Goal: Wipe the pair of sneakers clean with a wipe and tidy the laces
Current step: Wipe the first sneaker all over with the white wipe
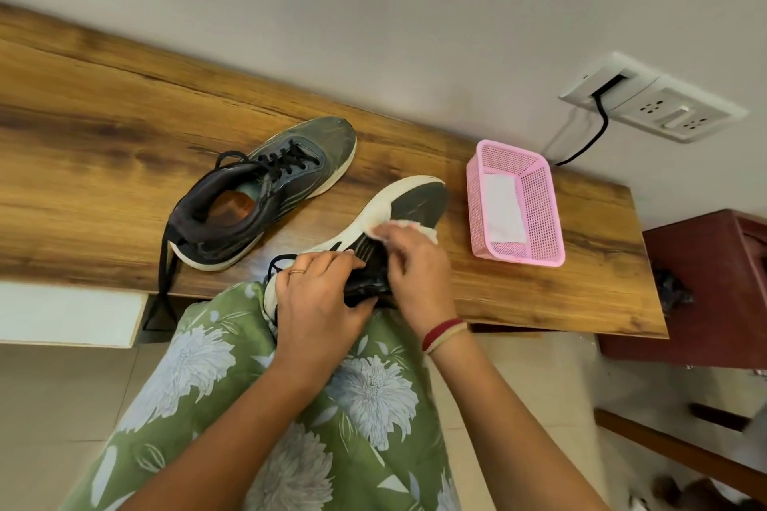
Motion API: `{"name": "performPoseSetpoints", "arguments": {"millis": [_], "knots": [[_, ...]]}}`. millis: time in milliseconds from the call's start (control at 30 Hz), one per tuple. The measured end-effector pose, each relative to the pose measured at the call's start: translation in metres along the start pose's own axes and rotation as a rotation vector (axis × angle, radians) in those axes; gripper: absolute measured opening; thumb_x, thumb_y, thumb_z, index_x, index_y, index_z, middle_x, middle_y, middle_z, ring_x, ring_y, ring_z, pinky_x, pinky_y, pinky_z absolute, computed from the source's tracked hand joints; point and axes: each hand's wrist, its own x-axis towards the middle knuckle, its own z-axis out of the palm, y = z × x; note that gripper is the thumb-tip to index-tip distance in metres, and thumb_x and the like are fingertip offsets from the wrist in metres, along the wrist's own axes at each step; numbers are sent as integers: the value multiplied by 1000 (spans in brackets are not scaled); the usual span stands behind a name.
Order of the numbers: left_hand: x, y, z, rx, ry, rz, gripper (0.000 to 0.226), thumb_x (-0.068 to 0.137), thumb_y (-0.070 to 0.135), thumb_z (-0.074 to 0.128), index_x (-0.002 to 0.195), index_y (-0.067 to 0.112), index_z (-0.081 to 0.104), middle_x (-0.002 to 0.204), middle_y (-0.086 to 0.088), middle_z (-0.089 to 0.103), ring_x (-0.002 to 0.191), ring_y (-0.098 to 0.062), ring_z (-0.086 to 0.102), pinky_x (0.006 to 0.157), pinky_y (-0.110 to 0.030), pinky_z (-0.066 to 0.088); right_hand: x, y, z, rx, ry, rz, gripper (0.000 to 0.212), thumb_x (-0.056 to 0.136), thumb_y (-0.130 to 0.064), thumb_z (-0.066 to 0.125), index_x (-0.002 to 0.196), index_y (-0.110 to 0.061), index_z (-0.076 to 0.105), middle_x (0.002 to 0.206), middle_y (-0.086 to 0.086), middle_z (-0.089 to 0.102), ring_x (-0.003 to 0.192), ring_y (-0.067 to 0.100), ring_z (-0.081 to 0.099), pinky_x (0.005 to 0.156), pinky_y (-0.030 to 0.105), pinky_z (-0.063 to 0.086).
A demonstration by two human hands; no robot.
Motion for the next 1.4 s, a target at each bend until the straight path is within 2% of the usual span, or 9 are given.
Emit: {"name": "performPoseSetpoints", "arguments": {"millis": [167,267,367,600,900,1067,1200,1300,1400], "knots": [[-1,1,-4,6,-21,-22,40,56,31,86,90,24,65,89,8,66,90,-22,57,74,-35,31,3,-9,-16,431,-220,151,32,86,4,54,90,-23,70,88,-14,68,87,6,63,78,20,49],[0,2,-5,-5,-43,-32,43,57,34,86,94,25,65,97,10,67,97,-20,57,77,-35,28,24,7,-35,452,110,275,34,88,1,55,90,-31,68,88,-12,68,79,17,63,71,31,51],[2,1,-6,-16,-62,-55,45,57,36,86,95,26,65,99,12,66,100,-18,55,80,-37,30,43,21,-46,290,326,343,25,89,-3,56,102,-19,69,103,-4,67,89,-3,57,82,9,43],[6,-2,-7,-22,-73,-69,45,57,39,86,95,26,66,101,12,65,102,-18,53,81,-37,30,29,16,-7,-32,70,138,31,85,3,53,107,-10,69,106,9,67,97,26,61,88,31,45],[5,-1,-6,-9,-58,-55,45,54,38,87,91,25,65,94,10,65,94,-21,56,77,-37,32,18,1,-12,-54,-316,-137,25,84,-1,51,94,-15,69,95,4,67,96,23,57,86,32,42],[2,-1,-7,-8,-53,-37,43,53,40,87,81,24,57,83,11,61,87,-21,55,73,-36,32,8,-7,-17,272,-411,32,25,88,-1,52,89,-19,68,91,-9,68,91,7,61,85,24,47],[7,-1,-10,-10,-80,-59,45,56,42,85,83,24,54,93,11,64,94,-19,53,76,-35,31,9,-7,-23,719,9,293,31,87,6,53,84,-21,66,85,-9,65,80,-3,58,75,15,47],[11,-2,-13,-49,-79,-99,45,57,43,85,83,23,55,96,10,65,94,-20,53,80,-39,37,20,5,-25,545,325,319,25,89,-2,54,93,-22,68,95,-7,67,90,1,60,82,19,48],[11,-1,-14,-52,-59,-128,45,57,44,85,83,23,55,93,10,63,94,-20,52,80,-38,36,31,8,-16,263,186,252,23,89,-6,54,100,-20,69,106,0,61,97,10,55,86,24,44]]}}
